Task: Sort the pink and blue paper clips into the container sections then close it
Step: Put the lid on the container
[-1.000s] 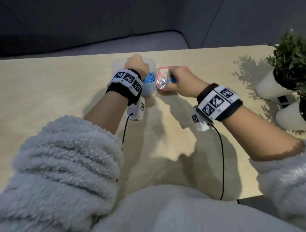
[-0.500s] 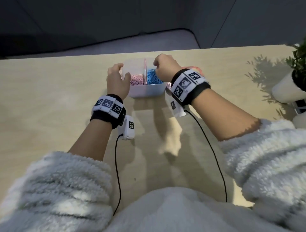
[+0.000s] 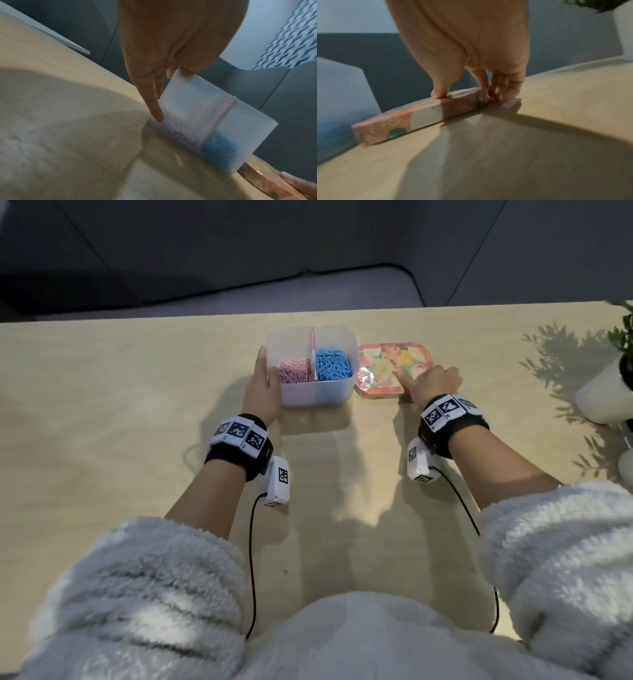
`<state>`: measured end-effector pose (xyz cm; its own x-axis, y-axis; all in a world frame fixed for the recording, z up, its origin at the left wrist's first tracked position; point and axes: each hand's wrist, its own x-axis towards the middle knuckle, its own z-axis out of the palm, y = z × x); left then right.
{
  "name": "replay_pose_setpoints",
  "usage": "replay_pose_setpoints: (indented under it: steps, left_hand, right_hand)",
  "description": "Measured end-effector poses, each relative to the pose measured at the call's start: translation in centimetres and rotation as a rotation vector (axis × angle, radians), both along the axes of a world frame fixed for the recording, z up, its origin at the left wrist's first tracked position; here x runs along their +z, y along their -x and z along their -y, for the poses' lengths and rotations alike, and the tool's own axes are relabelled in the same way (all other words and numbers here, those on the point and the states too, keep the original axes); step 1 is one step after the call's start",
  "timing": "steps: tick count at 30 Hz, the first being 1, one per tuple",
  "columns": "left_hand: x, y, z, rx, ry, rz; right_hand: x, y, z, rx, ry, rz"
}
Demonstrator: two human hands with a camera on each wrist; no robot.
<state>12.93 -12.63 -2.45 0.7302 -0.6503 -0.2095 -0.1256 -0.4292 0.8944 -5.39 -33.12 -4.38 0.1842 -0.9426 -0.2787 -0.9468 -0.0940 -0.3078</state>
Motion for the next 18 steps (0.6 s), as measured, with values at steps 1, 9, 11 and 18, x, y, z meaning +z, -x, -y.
replay_pose_setpoints:
  steps: [1,9,11,18]
  left_hand:
    - [0.0,0.1,-0.1,0.003,0.012,-0.016]
    - [-1.4,0.8,-1.5,-0.009,0.044,-0.041]
    - [-1.7,1.6,-2.2,-0.03,0.041,-0.046]
    - [-0.8,5.7,-3.9,-0.026,0.088,-0.098]
  right_hand:
    - [-0.3,0.1,0.1,-0.043,-0.003,0.06]
    - [3.7,2.7,-0.9,-0.3,-0.058,0.876]
    - [5.9,3.5,-2.2,-0.25,0.011,1.019]
    - [8.8,0.7,-9.2,0.019,-0.173,1.107]
